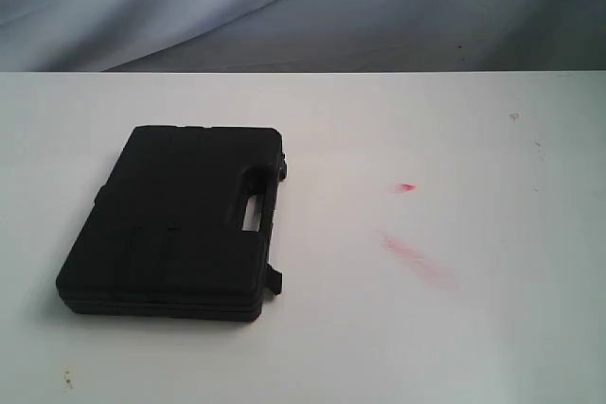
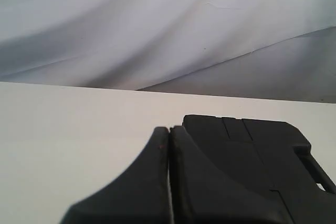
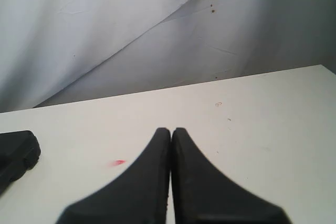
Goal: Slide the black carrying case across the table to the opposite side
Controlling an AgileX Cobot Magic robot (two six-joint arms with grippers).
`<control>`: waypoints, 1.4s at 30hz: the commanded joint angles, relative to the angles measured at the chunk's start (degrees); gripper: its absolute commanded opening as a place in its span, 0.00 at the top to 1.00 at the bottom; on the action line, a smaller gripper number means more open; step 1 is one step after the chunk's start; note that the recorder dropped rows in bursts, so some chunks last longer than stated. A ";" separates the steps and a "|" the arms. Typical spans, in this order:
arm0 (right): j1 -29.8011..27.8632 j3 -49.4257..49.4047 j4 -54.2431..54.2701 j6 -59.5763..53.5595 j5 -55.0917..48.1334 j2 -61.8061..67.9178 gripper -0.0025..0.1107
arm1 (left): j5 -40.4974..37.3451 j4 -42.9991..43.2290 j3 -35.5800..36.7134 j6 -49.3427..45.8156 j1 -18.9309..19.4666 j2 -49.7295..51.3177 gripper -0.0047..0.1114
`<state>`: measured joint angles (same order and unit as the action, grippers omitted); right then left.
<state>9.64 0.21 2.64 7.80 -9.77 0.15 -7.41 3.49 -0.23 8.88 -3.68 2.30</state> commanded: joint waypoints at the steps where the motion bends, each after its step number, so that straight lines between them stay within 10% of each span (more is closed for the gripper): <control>1: -0.42 -0.21 0.00 -0.31 0.06 -0.15 0.98 | -0.07 -0.43 0.23 0.05 -0.32 -0.26 0.96; 14: -0.42 -0.21 0.00 -0.31 0.06 -0.15 0.98 | 5.43 -1.69 0.23 0.37 -0.32 -0.01 0.96; 24: -0.42 -0.21 0.00 -0.31 0.06 -0.15 0.98 | 10.55 -1.69 -0.47 18.03 -0.32 4.54 0.96; 42: -0.42 -0.21 0.00 -0.31 0.06 -0.15 0.98 | -9.01 -10.10 -28.81 8.25 -0.32 25.56 0.96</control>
<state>9.64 0.21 2.64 7.80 -9.77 0.15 -14.68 -2.55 -25.32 23.58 -3.68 25.06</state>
